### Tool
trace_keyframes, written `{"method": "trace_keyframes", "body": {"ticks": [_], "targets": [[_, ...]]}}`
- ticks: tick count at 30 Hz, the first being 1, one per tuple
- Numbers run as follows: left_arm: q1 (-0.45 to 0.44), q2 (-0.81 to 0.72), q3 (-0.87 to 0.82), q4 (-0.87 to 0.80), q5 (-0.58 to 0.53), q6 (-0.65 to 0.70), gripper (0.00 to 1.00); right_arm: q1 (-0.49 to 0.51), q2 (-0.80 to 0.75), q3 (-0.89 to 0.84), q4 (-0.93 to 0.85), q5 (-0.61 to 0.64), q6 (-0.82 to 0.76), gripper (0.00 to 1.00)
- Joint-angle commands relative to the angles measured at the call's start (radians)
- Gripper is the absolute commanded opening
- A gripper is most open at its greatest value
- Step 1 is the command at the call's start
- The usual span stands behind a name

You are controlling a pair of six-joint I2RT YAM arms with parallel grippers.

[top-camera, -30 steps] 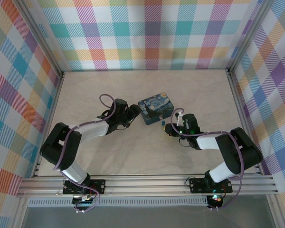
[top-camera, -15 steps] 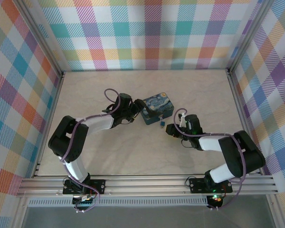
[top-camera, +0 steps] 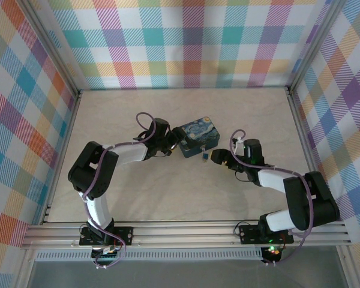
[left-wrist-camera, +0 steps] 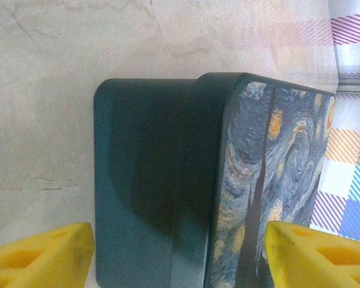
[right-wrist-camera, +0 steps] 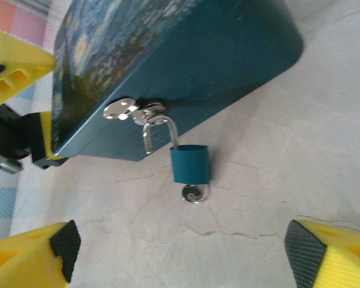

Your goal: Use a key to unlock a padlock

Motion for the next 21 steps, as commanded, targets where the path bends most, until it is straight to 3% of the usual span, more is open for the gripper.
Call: {"method": "trace_keyframes", "body": {"ticks": [1,21], "targets": [[0.007,0.008,-0.027,-0.002,0.014,0.023,0.74,-0.004,0.022,0.053,0.050,-0.108,0.004,0.93],[0.043,-0.050,-0.114,-0.013,0.013,0.037,0.74,-0.003,0.199,0.147,0.194,-0.248,-0.005,0.99]]}}
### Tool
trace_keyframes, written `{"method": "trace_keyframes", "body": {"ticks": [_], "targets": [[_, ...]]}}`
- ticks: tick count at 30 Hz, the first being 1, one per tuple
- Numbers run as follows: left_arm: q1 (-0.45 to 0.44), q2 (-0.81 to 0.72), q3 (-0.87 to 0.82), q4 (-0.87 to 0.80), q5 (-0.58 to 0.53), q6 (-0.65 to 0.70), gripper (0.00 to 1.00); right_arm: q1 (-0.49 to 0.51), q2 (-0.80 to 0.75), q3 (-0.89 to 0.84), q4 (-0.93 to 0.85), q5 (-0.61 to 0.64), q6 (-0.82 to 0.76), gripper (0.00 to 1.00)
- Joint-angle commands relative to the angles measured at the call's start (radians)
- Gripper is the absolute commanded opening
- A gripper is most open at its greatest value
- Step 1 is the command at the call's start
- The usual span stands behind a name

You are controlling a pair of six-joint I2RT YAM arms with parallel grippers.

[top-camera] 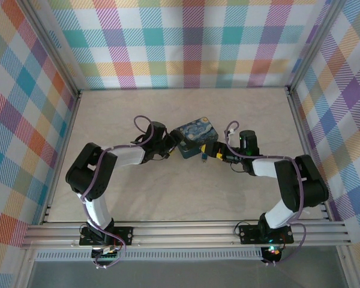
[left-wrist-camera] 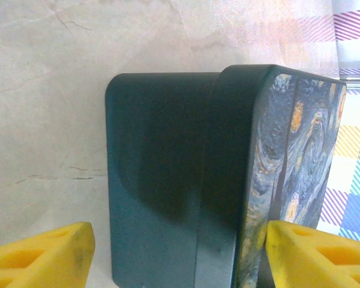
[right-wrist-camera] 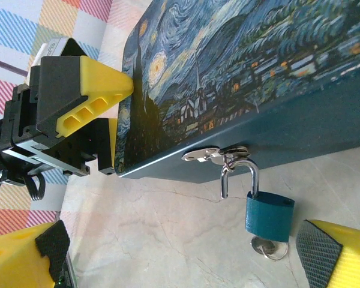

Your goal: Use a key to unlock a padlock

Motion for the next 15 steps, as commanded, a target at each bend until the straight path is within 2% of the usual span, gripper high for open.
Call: {"method": "trace_keyframes", "body": {"ticks": [1,10,15], "targets": [[0.025,-0.027,-0.037,-0.074,-0.007,0.024,0.74,-0.003,0.022,0.015,0.079,-0.043,-0.013,0.98],[0.050,-0.048,-0.052,-0.083,-0.005,0.034,0.74,0.014,0.131,0.031,0.224,-0.068,-0.029,0.88],[0.055,-0.053,-0.052,-0.088,-0.002,0.037,0.74,0.033,0.153,0.053,0.200,-0.047,-0.093,0.86]]}}
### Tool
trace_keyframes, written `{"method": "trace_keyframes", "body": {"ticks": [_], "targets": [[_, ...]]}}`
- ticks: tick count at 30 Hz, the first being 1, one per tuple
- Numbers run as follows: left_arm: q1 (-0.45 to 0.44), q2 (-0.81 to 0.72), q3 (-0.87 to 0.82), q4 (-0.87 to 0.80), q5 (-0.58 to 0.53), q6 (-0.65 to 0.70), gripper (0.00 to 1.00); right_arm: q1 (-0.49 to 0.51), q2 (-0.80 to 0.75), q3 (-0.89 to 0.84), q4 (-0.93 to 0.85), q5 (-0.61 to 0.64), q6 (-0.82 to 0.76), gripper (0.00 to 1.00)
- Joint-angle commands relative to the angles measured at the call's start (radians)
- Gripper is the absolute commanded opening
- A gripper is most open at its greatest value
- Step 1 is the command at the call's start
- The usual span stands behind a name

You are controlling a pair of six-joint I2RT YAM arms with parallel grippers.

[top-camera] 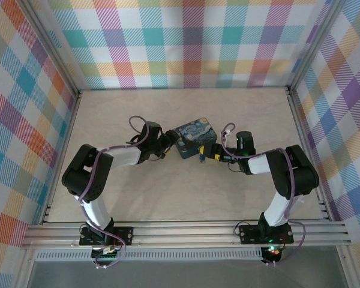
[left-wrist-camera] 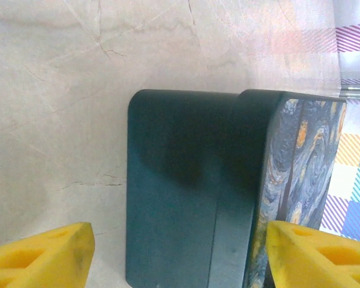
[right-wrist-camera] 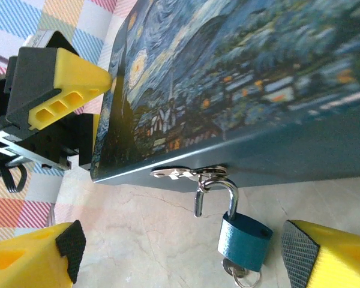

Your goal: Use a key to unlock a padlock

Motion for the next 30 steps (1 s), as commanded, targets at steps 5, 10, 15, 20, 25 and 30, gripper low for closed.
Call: {"method": "trace_keyframes", "body": {"ticks": [5,10,15,20,25,30], "targets": [[0.019,-0.013,-0.019,-0.073,-0.005,0.021,0.74,0.026,0.032,0.070,-0.008,-0.010,-0.124,0.85],[0.020,-0.011,-0.017,-0.073,-0.005,0.022,0.74,0.038,0.064,0.100,-0.024,-0.018,-0.143,0.84],[0.019,-0.014,-0.018,-0.075,-0.005,0.021,0.74,0.054,0.096,0.111,-0.011,-0.028,-0.141,0.82],[0.019,-0.014,-0.015,-0.076,-0.005,0.021,0.75,0.064,0.116,0.103,0.032,-0.049,-0.118,0.80],[0.019,-0.012,-0.015,-0.076,-0.005,0.021,0.74,0.065,0.121,0.094,0.063,-0.069,-0.092,0.76],[0.019,-0.014,-0.018,-0.076,-0.004,0.022,0.74,0.065,0.109,0.074,0.076,-0.068,-0.085,0.71]]}}
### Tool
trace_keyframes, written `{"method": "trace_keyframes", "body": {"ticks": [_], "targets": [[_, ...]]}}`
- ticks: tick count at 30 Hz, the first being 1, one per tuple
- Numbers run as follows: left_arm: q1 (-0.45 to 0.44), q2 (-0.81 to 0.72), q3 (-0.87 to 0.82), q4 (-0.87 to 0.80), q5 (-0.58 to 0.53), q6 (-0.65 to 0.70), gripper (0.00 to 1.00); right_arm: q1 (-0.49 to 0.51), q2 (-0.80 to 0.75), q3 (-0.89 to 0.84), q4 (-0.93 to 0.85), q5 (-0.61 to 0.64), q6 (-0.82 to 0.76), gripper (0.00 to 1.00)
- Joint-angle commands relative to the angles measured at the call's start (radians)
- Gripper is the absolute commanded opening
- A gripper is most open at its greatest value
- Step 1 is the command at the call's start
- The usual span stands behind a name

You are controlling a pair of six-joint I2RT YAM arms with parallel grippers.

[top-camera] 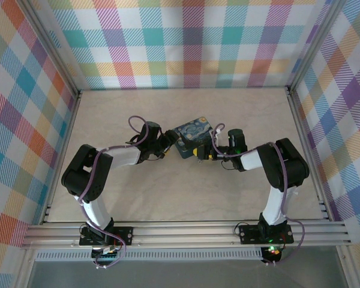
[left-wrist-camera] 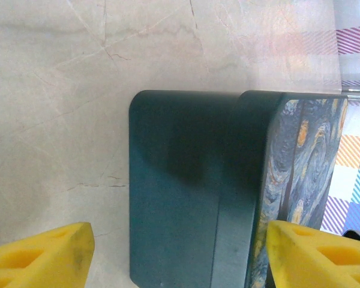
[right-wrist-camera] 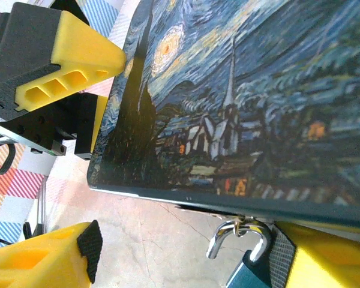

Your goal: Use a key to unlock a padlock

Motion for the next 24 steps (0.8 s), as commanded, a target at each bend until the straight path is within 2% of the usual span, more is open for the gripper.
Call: {"method": "trace_keyframes", "body": {"ticks": [1,24], "targets": [[0.015,-0.013,-0.016,-0.073,-0.005,0.021,0.74,0.006,-0.010,-0.018,0.049,-0.035,0.010,0.70],[0.015,-0.020,-0.013,-0.078,-0.005,0.022,0.75,0.005,-0.037,-0.026,0.029,-0.027,0.007,0.46]]}}
